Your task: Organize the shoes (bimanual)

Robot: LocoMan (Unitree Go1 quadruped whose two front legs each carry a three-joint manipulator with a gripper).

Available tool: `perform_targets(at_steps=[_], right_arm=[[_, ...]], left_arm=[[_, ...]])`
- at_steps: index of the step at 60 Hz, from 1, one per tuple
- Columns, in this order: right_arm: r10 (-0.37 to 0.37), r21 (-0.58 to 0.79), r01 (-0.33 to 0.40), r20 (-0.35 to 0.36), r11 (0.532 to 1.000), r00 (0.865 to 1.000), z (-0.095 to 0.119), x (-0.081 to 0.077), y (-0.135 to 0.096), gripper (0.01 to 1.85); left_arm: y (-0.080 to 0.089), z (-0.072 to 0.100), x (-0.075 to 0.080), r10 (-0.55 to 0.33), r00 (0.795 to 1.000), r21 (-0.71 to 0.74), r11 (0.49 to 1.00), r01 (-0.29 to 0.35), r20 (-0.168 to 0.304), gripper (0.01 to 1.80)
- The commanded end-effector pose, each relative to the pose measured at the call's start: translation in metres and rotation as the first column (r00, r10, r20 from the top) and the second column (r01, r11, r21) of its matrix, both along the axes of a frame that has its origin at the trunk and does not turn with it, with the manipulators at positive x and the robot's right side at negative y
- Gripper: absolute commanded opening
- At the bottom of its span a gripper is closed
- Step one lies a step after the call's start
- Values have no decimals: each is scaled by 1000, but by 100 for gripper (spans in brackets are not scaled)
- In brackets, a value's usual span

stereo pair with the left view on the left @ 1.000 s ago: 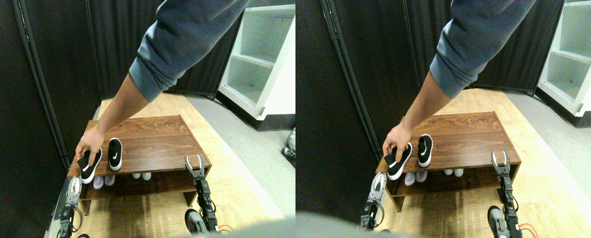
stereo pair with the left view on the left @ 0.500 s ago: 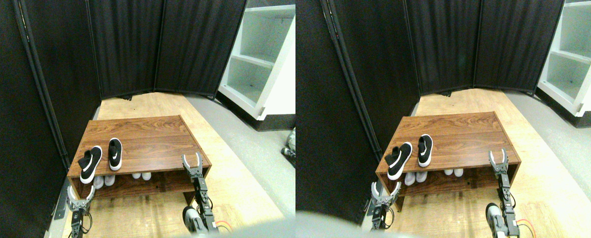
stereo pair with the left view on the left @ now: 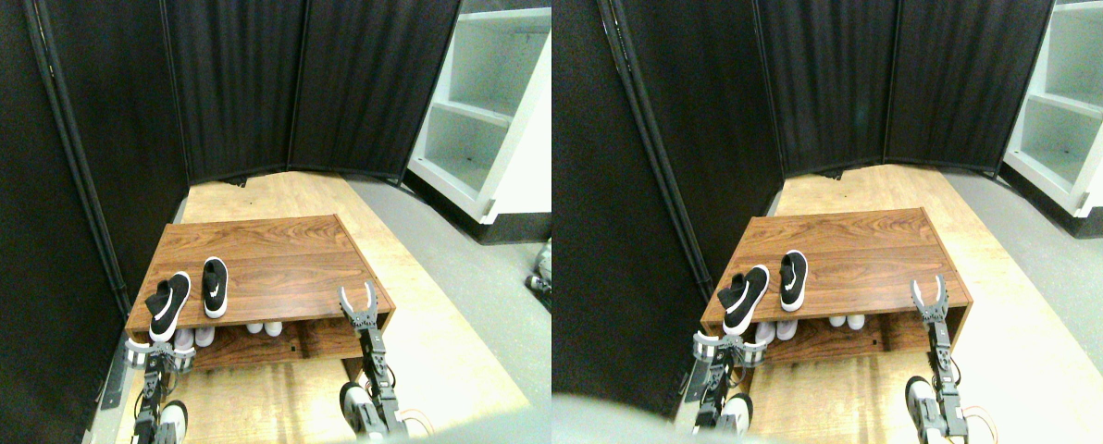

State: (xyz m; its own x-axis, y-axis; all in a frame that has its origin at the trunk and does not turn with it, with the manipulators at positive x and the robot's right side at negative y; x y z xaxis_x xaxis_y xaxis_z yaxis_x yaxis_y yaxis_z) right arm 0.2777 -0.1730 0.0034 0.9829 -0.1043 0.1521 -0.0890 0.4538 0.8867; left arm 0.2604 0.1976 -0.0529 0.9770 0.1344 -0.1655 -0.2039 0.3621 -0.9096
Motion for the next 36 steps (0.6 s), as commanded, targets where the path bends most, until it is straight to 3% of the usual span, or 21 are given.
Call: perform_targets(at_steps=[1,21,36], right_arm=[[8,-7,-8,32,1000,999,3,1,0,40],[-10,5,10,22,1000,1000,5,-1,-4,41],[-11,-14,11,13,1000,1000,6,-2,-5,41]], left_arm=[[2,1,9,9,1000,-6,1000,-9,26,160],[9,-10,44,2,999,-23,1000,-1,36,149],[5,-8,50,-1,999,-38,999,2,38,153]])
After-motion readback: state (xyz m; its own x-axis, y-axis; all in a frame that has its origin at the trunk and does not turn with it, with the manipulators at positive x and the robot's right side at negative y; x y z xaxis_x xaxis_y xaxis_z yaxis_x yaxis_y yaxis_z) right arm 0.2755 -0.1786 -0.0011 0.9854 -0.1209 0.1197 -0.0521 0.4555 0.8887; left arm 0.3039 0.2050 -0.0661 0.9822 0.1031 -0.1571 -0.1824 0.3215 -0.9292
